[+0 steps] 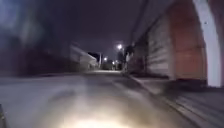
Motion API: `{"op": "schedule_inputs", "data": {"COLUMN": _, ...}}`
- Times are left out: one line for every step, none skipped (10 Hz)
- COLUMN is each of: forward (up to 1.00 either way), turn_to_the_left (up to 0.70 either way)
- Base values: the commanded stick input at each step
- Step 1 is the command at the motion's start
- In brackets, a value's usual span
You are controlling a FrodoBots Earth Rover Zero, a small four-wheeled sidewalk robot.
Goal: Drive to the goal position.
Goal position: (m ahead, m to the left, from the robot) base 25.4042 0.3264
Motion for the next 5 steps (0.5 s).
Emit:
{"op": "schedule_inputs", "data": {"forward": 0.70, "turn_to_the_left": 0.00}}
{"op": "schedule_inputs", "data": {"forward": 0.70, "turn_to_the_left": 0.00}}
{"op": "schedule_inputs", "data": {"forward": 0.70, "turn_to_the_left": 0.00}}
{"op": "schedule_inputs", "data": {"forward": 0.70, "turn_to_the_left": 0.00}}
{"op": "schedule_inputs", "data": {"forward": 0.70, "turn_to_the_left": 0.00}}
